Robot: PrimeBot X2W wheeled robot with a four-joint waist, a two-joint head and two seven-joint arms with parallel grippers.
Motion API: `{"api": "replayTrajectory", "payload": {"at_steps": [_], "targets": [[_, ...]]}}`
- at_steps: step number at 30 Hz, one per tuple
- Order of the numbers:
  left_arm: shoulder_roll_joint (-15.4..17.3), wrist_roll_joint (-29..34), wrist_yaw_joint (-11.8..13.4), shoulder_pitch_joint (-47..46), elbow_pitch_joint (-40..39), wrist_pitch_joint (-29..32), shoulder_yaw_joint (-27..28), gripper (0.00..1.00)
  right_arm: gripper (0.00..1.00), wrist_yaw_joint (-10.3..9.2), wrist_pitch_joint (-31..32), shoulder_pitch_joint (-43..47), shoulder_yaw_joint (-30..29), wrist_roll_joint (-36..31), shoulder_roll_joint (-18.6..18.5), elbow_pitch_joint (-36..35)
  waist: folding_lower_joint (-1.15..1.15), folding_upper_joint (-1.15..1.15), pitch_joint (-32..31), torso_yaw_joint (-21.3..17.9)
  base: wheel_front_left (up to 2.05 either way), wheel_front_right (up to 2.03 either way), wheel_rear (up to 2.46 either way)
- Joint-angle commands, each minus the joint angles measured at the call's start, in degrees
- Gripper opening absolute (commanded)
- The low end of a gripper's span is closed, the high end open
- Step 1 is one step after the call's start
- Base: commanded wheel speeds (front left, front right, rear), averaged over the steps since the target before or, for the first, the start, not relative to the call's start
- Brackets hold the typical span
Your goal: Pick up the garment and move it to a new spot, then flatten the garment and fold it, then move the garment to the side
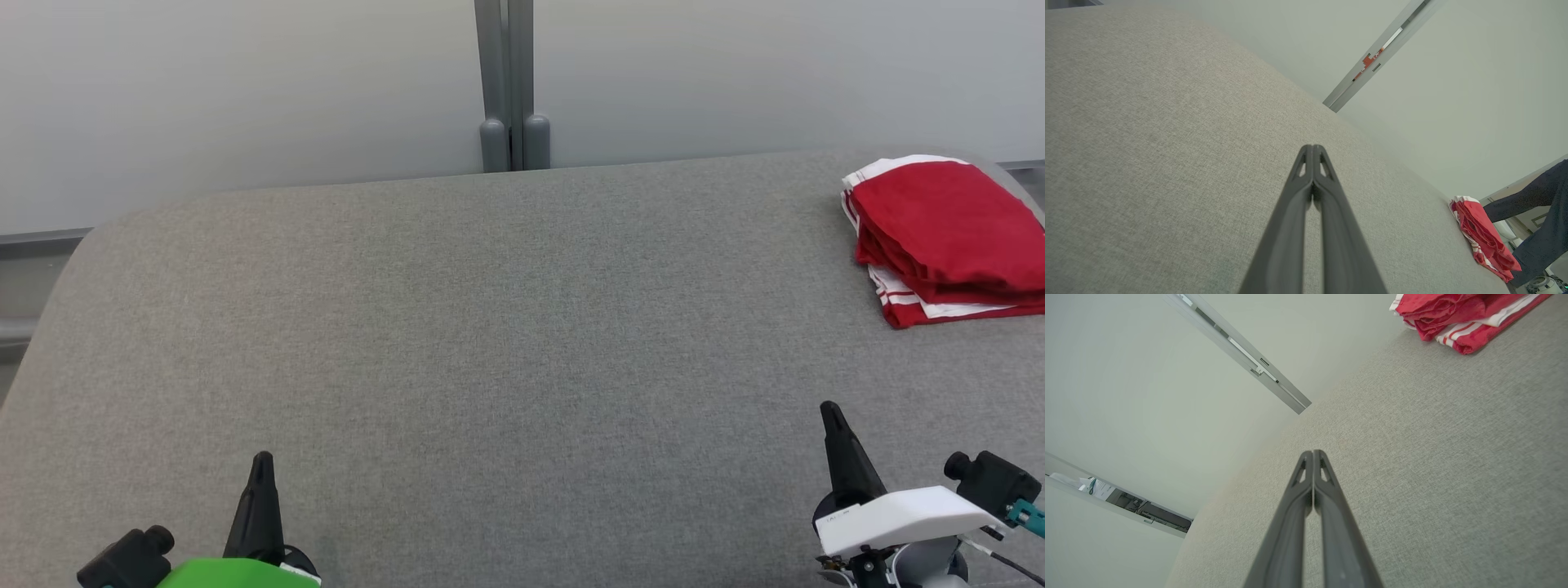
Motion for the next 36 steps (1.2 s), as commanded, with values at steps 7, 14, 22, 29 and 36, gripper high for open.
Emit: {"api": "replayTrajectory", "payload": {"at_steps": [7,14,22,29,36], "targets": [[0.7,-6.9,-1.1,-2.8,0.3,1.4,1.0,0.00,0.00,0.02,1.5,-2.3,-0.9,6.5,-0.4,-0.1,0.00,0.00,0.2,-0.1,0.00,0.00,0.00],[0.8,-12.0,-1.6,-4.0,1.0,2.6,1.7,0.00,0.00,0.02,2.7,-3.0,-1.4,11.3,-0.4,0.2,0.00,0.00,0.3,-0.1,0.00,0.00,0.00],[0.9,-17.5,-2.2,-5.2,1.8,3.9,2.5,0.00,0.00,0.02,4.0,-3.8,-2.1,16.3,-0.4,0.5,0.00,0.00,0.5,-0.2,0.00,0.00,0.00],[0.9,-21.9,-2.6,-6.2,2.5,5.0,3.3,0.00,0.00,0.02,5.1,-4.3,-2.6,20.5,-0.4,0.8,0.00,0.00,0.6,-0.3,0.00,0.00,0.00],[0.9,-25.9,-3.0,-7.1,3.1,6.0,3.9,0.00,0.00,0.02,6.2,-4.9,-3.2,24.3,-0.3,1.0,0.00,0.00,0.8,-0.3,0.00,0.00,0.00]]}}
